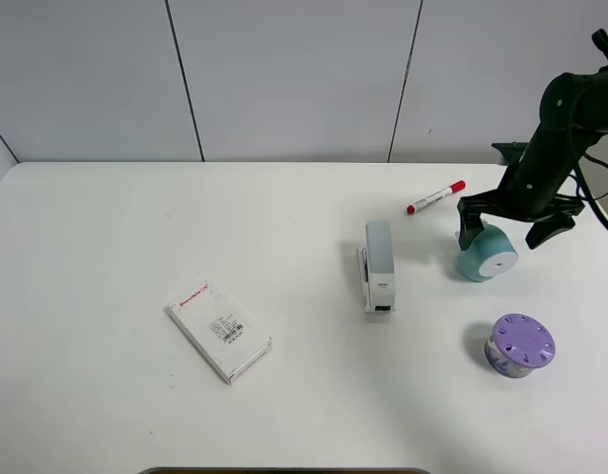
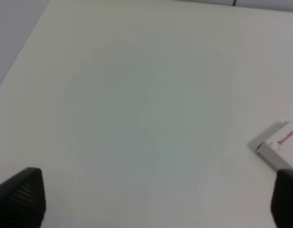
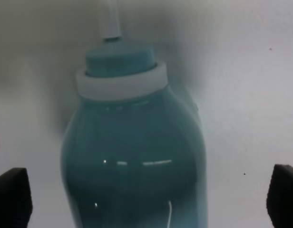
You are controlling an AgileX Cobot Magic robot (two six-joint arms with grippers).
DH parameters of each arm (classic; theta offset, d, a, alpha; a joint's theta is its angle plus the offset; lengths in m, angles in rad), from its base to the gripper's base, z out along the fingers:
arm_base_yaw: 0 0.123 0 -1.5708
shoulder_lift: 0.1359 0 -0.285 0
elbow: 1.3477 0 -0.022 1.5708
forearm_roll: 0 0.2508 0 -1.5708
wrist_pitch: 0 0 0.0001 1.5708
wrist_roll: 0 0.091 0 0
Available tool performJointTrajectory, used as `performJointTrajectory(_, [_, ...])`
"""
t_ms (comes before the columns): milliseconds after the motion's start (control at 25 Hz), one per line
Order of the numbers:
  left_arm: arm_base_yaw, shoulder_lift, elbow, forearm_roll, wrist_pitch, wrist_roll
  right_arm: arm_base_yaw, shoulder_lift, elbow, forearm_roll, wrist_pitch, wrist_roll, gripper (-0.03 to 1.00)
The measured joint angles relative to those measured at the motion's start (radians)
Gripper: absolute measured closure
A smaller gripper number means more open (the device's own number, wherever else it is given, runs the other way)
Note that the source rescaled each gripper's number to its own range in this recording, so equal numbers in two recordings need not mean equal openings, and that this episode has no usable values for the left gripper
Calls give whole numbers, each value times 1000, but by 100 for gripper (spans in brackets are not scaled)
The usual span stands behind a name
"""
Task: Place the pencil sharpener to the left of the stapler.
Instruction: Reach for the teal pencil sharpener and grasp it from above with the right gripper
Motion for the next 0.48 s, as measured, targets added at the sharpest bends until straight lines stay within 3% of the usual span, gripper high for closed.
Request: performJointTrajectory(480, [0,0,0,0,0,0,0,78,0,43,-49,-20,-3])
